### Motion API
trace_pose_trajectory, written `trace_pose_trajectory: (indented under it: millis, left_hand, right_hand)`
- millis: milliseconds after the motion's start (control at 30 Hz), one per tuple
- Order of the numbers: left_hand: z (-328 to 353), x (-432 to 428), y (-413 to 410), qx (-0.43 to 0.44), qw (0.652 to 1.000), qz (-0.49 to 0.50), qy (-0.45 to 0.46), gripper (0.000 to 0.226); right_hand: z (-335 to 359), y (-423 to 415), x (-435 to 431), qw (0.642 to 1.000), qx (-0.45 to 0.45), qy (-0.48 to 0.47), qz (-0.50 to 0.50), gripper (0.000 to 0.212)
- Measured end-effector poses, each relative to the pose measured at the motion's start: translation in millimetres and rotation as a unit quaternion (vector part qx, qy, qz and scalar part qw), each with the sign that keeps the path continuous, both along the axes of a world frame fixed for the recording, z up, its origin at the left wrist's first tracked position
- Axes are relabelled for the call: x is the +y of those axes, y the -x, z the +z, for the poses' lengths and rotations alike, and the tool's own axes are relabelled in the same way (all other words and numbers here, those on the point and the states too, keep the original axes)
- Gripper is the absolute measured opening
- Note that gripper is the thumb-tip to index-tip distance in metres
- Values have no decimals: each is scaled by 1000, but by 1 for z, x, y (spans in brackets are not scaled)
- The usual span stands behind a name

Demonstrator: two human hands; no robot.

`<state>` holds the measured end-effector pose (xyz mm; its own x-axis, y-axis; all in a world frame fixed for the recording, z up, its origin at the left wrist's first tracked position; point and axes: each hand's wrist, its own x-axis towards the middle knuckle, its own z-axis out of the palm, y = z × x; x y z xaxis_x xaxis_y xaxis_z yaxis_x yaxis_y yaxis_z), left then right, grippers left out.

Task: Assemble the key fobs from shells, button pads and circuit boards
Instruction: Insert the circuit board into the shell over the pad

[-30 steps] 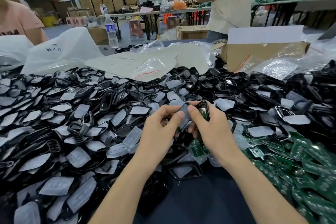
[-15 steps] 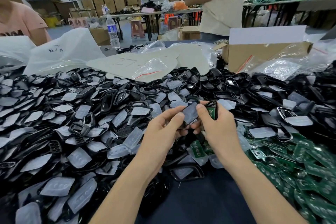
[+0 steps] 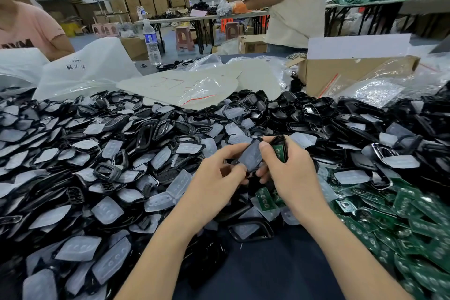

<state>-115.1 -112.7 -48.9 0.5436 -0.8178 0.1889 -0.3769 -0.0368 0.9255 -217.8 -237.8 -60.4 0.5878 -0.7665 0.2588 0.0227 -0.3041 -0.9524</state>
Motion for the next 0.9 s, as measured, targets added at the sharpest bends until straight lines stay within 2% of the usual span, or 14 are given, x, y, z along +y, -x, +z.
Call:
trace_pose_trajectory:
  millis: [133, 300, 600, 767, 900]
  left_hand:
    - [-2, -5, 2, 12, 999, 10, 30, 19]
    - [-5, -8, 2, -2, 1000, 5, 20, 23]
    - [-1, 1, -1, -12, 998, -50, -38, 38]
    - [0, -1, 4, 40, 998, -37, -9, 25]
    - [-2, -3, 2, 18, 1000, 5, 15, 15]
  right_hand:
    - [2, 2, 1, 1000, 14, 14, 13, 7]
    - [2, 1, 2, 997, 45, 54, 13, 10]
    - [0, 3, -2, 998, 45, 45, 29, 10]
    - [1, 3, -4, 998, 34, 35, 35, 9]
    - [1, 3, -3, 996, 44, 30, 73, 7]
